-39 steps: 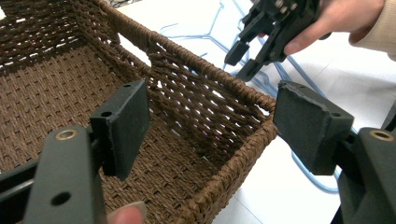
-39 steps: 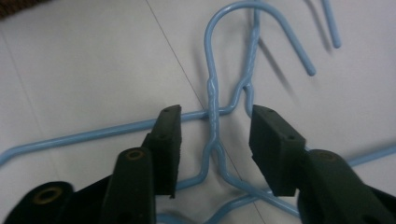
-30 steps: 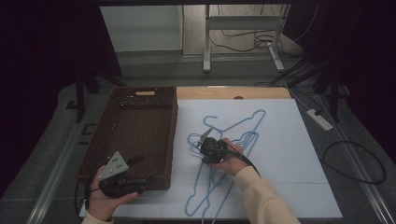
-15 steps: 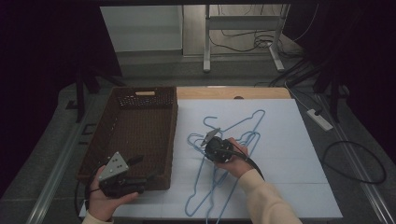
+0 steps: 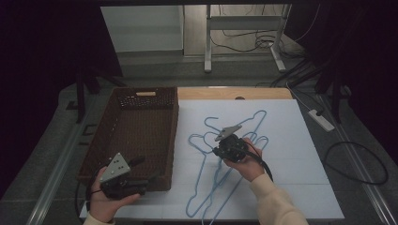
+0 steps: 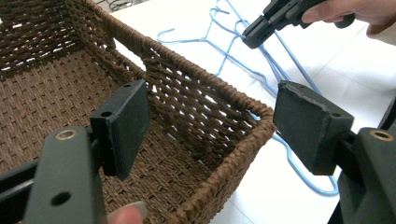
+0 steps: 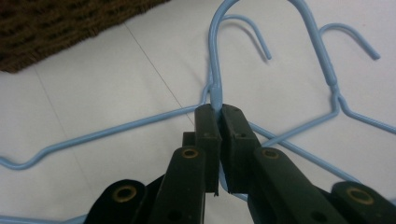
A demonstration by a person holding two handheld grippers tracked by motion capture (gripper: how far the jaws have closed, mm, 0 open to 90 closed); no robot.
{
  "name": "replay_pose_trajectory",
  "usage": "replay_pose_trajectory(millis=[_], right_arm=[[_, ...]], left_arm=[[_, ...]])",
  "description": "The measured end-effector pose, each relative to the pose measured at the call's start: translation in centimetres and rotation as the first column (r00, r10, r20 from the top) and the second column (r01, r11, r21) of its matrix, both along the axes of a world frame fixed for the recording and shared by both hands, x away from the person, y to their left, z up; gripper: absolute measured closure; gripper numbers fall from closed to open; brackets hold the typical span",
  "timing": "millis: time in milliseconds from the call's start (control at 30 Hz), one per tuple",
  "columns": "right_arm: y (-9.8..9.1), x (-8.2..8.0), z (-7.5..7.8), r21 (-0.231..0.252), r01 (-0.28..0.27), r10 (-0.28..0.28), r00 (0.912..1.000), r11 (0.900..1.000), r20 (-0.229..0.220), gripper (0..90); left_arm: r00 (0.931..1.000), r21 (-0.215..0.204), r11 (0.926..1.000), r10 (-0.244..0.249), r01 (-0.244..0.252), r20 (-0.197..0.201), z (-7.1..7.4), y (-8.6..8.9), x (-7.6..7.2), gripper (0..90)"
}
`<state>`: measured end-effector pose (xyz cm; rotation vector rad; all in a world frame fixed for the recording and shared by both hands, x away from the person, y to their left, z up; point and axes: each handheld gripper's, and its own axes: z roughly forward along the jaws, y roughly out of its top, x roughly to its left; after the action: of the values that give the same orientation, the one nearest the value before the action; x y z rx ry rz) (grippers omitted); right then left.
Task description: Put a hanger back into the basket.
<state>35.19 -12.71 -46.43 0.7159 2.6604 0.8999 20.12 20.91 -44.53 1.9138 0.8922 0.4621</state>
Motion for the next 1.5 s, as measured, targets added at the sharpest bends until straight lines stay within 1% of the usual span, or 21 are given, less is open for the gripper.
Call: replay_pose_trajectory(millis=[167, 267, 400, 667, 867, 1000, 1033, 1067, 1100, 1167, 1200, 1300, 1333, 1433, 1500], right_arm=[[-1.1, -0.7, 0.6, 0.051, 0.015, -0.016, 0.9997, 0.9986, 0.016, 86.8], [-1.7, -1.0, 0.8, 0.078, 0.023, -0.025, 0.9994, 0.9967, 0.023, 86.8], [-2.3, -1.5, 0.9, 0.108, 0.028, -0.032, 0.9988, 0.9938, 0.036, 86.8], [-3.0, -2.3, 1.1, 0.141, 0.024, -0.033, 0.9975, 0.9897, 0.063, 86.8], [-3.3, -2.4, 1.1, 0.156, 0.021, -0.032, 0.9972, 0.9875, 0.068, 86.8], [-3.4, -2.5, 1.2, 0.163, 0.021, -0.033, 0.997, 0.9864, 0.07, 86.8], [-3.5, -2.5, 1.2, 0.162, 0.02, -0.032, 0.9969, 0.9866, 0.072, 86.8], [-3.5, -2.5, 1.2, 0.167, 0.021, -0.034, 0.9968, 0.9858, 0.073, 86.8], [-3.5, -2.5, 1.2, 0.167, 0.021, -0.034, 0.9968, 0.9858, 0.073, 86.8], [-3.7, -2.7, 1.4, 0.172, 0.023, -0.037, 0.9963, 0.9848, 0.077, 86.8], [-3.7, -2.7, 1.4, 0.172, 0.023, -0.037, 0.9963, 0.9848, 0.077, 86.8], [-3.9, -2.8, 1.5, 0.176, 0.023, -0.038, 0.996, 0.984, 0.081, 86.8], [-3.9, -2.8, 1.5, 0.176, 0.023, -0.038, 0.996, 0.984, 0.081, 86.8], [-4.0, -2.9, 1.5, 0.178, 0.023, -0.038, 0.9959, 0.9837, 0.082, 86.8], [-4.0, -3.0, 1.5, 0.178, 0.024, -0.039, 0.9959, 0.9838, 0.082, 86.8]], left_arm=[[1.0, 0.001, 1.0, -0.005, 0.005, -0.001, 0.1, -0.2, 0.0, 27.4], [1.0, -0.003, 1.0, -0.005, 0.005, -0.005, 0.1, -0.3, 0.0, 27.4], [0.9999, 0.002, 0.9999, -0.011, 0.011, -0.01, 0.2, -0.7, 0.0, 27.6], [0.9996, 0.009, 0.9998, -0.02, 0.02, -0.022, 0.4, -1.6, 0.0, 27.9], [0.9989, 0.008, 0.9996, -0.028, 0.029, -0.036, 0.5, -2.4, 0.5, 28.0], [0.9981, 0.006, 0.999, -0.043, 0.044, -0.044, 0.8, -3.5, 0.9, 28.0], [0.9981, 0.006, 0.999, -0.043, 0.044, -0.044, 0.8, -3.5, 0.9, 28.0], [0.9972, 0.01, 0.9983, -0.057, 0.058, -0.048, 0.9, -4.3, 1.2, 28.0], [0.9972, 0.01, 0.9983, -0.057, 0.058, -0.048, 0.9, -4.3, 1.2, 28.0], [0.9956, 0.02, 0.9969, -0.074, 0.076, -0.057, 1.0, -5.7, 1.7, 28.0], [0.9956, 0.02, 0.9969, -0.074, 0.076, -0.057, 1.0, -5.7, 1.7, 28.0], [0.9925, 0.026, 0.9945, -0.099, 0.101, -0.072, 0.9, -7.3, 2.3, 27.9], [0.9925, 0.026, 0.9945, -0.099, 0.101, -0.072, 0.9, -7.3, 2.3, 27.9], [0.9886, 0.034, 0.9917, -0.12, 0.124, -0.091, 0.8, -8.6, 2.8, 27.8], [0.9874, 0.035, 0.9909, -0.126, 0.13, -0.096, 0.8, -8.9, 2.9, 27.9]])
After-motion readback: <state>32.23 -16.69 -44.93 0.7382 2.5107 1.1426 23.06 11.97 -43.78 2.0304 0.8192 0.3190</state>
